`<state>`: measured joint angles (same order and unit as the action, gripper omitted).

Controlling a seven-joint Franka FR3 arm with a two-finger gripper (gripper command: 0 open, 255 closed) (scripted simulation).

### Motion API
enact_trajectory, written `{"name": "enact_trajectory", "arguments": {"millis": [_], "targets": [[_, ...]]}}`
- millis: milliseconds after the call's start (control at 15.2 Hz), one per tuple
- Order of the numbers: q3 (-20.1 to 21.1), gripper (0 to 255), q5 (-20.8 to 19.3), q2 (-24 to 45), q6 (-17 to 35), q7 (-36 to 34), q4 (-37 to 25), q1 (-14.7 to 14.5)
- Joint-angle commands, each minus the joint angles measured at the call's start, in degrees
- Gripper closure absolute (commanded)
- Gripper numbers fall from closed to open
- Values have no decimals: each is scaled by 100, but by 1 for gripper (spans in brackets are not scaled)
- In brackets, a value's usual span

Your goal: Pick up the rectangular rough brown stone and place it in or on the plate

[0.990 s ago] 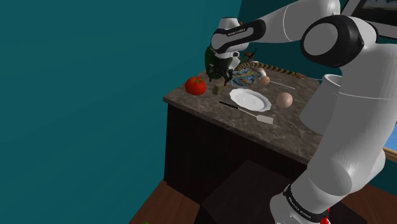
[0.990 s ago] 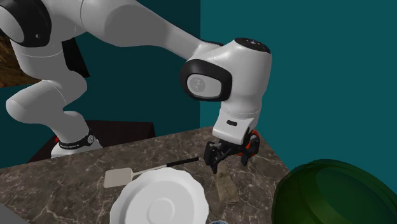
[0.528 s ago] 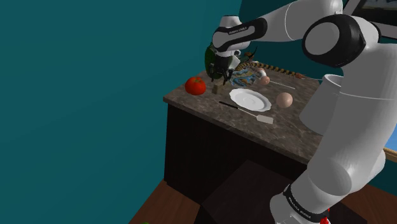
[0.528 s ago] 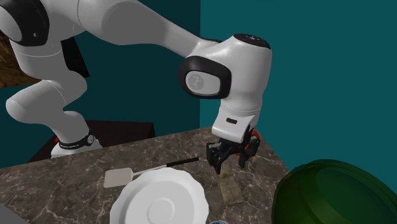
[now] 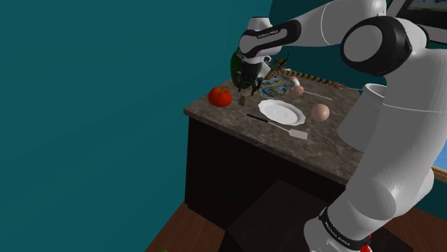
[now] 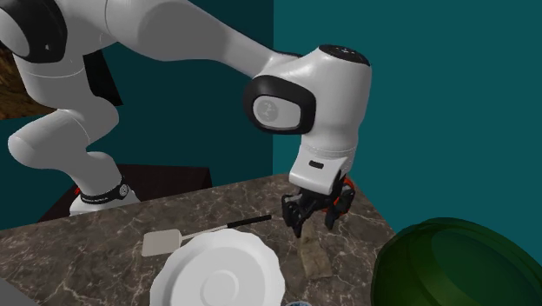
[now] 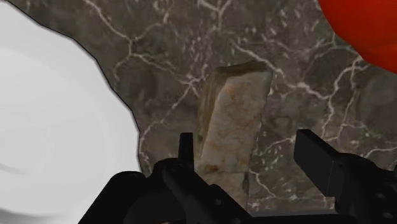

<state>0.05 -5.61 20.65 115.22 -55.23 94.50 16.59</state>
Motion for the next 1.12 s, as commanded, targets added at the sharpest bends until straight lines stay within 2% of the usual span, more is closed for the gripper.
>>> {"name": "enact_trajectory", "arguments": {"millis": [0, 396, 462, 528, 726, 1056], "targets": [[27, 255, 25, 35, -80, 9, -31, -20], [30, 255, 41, -81, -492, 44, -328, -23], [27, 255, 36, -71, -420, 38, -281, -21], [27, 0, 36, -71, -420, 38, -281, -21], [-34, 0, 255, 409, -547, 474, -833, 265], [-36, 0, 260, 499, -278, 489, -652, 289]]}}
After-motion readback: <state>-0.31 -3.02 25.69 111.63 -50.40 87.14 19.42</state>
